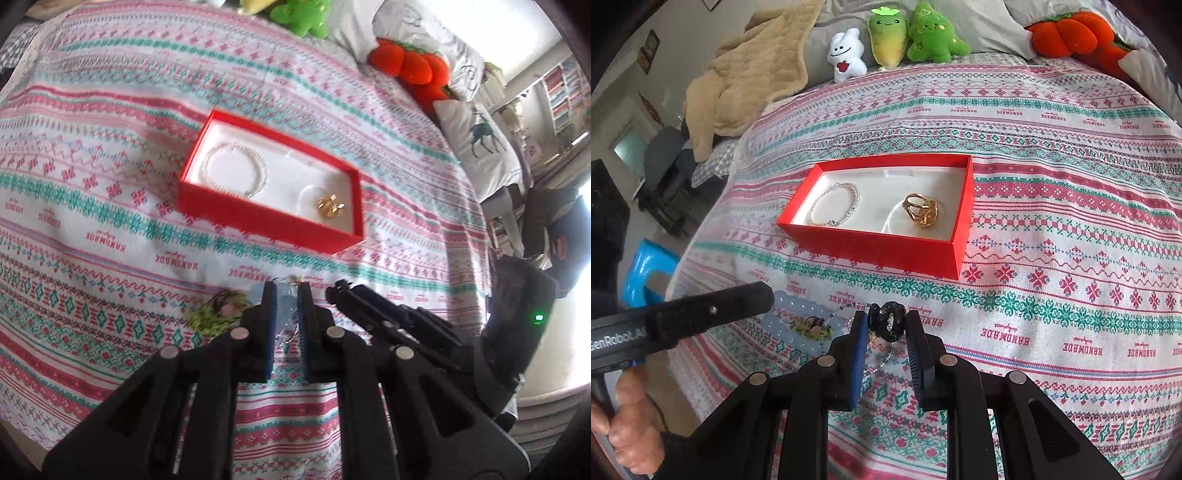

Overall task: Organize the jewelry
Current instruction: 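Carry the blue bracelet and black ring into the red box and release both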

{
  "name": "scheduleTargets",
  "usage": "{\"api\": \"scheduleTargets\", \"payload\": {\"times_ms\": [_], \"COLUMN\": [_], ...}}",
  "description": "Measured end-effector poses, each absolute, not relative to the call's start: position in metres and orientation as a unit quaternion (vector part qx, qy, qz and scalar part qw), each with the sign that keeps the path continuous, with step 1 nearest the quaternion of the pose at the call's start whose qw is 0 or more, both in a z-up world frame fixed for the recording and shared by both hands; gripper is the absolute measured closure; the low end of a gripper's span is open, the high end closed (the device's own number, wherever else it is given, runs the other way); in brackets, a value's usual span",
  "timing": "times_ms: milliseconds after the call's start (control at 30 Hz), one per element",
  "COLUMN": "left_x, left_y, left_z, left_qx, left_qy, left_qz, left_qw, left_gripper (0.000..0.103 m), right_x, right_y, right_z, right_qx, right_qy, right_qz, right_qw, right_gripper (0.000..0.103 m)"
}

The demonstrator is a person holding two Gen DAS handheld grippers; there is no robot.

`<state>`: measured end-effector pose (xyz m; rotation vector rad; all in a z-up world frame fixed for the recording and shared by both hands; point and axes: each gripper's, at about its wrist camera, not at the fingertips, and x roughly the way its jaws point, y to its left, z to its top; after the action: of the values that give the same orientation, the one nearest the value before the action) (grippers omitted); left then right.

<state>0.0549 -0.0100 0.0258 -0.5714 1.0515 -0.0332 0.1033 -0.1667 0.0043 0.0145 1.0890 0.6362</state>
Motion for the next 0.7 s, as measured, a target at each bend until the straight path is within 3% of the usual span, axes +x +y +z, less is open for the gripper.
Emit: {"api": "scheduleTargets", "payload": {"times_ms": [700], "left_x": [0.073], "left_y": [0.017], "left_z": [0.061], "left_qx": [-0.332], "left_qy": [0.415], "left_qz": [-0.036], "left_qw": [0.847], "left_gripper": [0.091], "right_x": [0.127], "right_y": [-0.174], "right_z": [0.018], "right_qx": [0.072], "right_qy": [0.494], "right_qz": [0.297], "right_qw": [0.814], "right_gripper": [0.082]}}
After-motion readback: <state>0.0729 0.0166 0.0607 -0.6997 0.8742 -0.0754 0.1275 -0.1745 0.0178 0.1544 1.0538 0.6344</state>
